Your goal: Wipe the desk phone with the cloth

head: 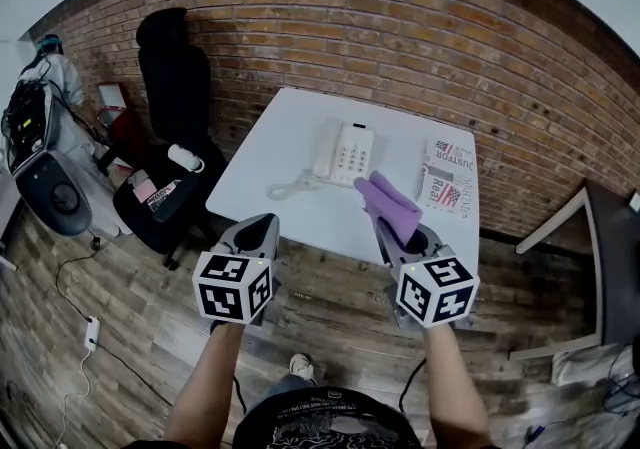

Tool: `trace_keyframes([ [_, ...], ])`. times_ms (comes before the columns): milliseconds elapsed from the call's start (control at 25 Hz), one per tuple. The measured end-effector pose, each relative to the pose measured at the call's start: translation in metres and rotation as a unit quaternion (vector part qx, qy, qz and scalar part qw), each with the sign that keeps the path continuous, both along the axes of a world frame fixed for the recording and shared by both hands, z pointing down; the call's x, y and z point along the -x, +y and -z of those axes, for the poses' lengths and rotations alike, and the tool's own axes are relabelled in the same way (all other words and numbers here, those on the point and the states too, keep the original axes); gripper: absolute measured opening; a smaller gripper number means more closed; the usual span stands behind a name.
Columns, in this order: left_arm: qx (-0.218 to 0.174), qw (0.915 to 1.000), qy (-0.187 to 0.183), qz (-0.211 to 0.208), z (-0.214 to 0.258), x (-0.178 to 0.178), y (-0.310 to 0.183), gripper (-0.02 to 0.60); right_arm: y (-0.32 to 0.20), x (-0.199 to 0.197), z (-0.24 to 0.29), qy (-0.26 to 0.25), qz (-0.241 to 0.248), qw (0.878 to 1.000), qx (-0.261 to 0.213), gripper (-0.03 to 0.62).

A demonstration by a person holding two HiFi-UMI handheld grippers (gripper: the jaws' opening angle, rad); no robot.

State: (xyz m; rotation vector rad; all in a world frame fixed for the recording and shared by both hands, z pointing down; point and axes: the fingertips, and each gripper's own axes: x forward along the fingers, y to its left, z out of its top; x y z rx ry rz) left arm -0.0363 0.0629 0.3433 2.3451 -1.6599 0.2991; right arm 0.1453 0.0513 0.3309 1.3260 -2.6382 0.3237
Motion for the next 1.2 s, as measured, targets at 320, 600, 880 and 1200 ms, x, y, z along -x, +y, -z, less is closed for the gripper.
trace_keyframes([
  [320,0.006,0.9994,0.015,-0.032,-0.008,0.031,-0.051,0.005,-0.038,0.029,-0.008,0.010,-0.031,0.999,0.010,0.046],
  [600,0.022,0.9973,0.022,-0.067,-0.025,0.026,-0.083,0.005,-0.061,0.026,-0.014,0.007,-0.068,0.998,0.017,0.046],
  [880,0.024,0.9954,0.024,-0.090,-0.030,0.017,-0.115,0.005,-0.092,0.012,-0.015,-0.001,-0.092,0.996,0.014,0.046],
  [1200,0.034,0.9946,0.018,-0.096,-0.044,0.007,-0.179,0.005,-0.160,-0.005,-0.032,0.005,-0.110,0.994,0.018,0.045],
])
